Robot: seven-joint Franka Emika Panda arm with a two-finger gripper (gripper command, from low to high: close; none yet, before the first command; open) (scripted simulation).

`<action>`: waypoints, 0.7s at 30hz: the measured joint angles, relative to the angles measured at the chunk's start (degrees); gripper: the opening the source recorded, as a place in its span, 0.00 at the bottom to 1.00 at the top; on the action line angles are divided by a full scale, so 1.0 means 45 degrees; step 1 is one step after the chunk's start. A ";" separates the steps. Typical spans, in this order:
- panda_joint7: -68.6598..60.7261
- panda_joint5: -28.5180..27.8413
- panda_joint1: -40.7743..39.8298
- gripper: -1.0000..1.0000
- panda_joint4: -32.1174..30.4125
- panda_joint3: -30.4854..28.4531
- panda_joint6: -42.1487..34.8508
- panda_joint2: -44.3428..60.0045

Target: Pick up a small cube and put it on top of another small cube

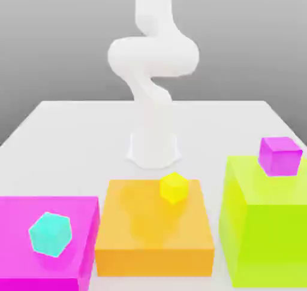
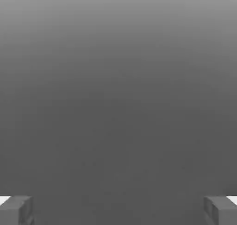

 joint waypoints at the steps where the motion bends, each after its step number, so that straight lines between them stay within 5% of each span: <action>1: -0.0381 0.0052 0.0392 0.50 -0.0118 0.0170 -0.0218 0.0344; 9: -0.3925 0.1285 0.3493 0.50 -0.1118 0.1166 -0.1757 0.3277; 17: -0.7983 0.3931 0.6363 0.50 -0.2279 0.2208 -0.2907 0.6487; 21: -0.7604 0.4670 0.7094 0.50 -0.2900 0.2957 -0.2296 0.7944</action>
